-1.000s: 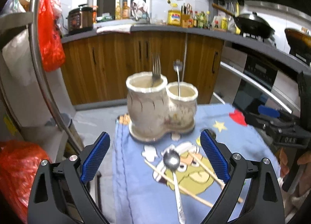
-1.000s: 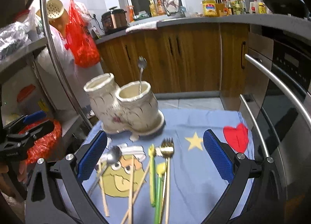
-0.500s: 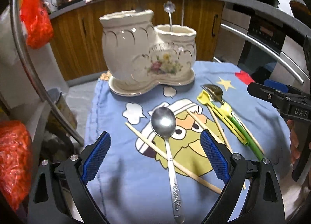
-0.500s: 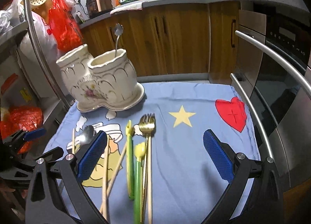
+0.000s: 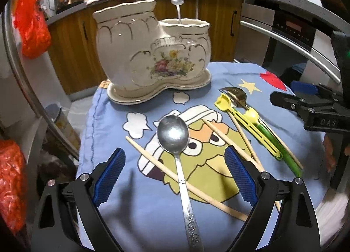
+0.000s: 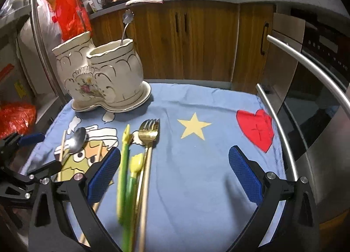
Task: Organize utensils
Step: 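Move both open tools back down toward the utensils on the cloth, then grasp the gold fork with the right tool while the left tool grasps the silver spoon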
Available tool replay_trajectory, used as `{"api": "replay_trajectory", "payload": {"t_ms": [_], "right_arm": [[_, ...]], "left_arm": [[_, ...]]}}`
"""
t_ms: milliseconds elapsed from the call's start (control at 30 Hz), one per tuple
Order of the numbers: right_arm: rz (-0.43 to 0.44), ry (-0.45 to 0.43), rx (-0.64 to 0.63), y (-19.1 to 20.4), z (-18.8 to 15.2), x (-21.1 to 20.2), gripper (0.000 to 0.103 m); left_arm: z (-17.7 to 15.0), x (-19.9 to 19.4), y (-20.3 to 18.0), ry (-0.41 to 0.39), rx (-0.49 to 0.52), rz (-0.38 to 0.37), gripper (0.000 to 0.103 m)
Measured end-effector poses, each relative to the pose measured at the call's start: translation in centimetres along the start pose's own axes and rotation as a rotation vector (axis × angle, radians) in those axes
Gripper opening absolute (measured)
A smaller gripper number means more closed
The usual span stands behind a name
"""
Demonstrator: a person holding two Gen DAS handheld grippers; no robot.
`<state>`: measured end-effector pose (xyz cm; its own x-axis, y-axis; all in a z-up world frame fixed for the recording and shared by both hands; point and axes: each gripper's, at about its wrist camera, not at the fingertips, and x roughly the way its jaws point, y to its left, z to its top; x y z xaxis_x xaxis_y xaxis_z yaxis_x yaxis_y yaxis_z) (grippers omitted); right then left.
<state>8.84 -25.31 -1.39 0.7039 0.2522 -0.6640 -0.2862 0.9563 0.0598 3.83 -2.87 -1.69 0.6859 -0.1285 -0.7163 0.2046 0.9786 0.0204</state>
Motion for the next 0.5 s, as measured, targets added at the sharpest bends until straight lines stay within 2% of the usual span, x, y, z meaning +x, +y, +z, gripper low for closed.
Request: {"api": "replay_trajectory", "payload": {"t_ms": [333, 400, 500], "right_arm": [[0.025, 0.050, -0.016, -0.4, -0.3, 0.9, 0.097], [0.038, 0.060, -0.029, 0.0, -0.3, 1.3, 0.088], [0.032, 0.061, -0.028, 0.5, -0.1, 2.0, 0.074]], "left_arm": [[-0.3, 0.2, -0.1, 0.019, 0.002, -0.058, 0.091], [-0.3, 0.2, 0.0, 0.021, -0.006, -0.063, 0.089], [-0.2, 0.3, 0.0, 0.020, -0.007, -0.074, 0.078]]}}
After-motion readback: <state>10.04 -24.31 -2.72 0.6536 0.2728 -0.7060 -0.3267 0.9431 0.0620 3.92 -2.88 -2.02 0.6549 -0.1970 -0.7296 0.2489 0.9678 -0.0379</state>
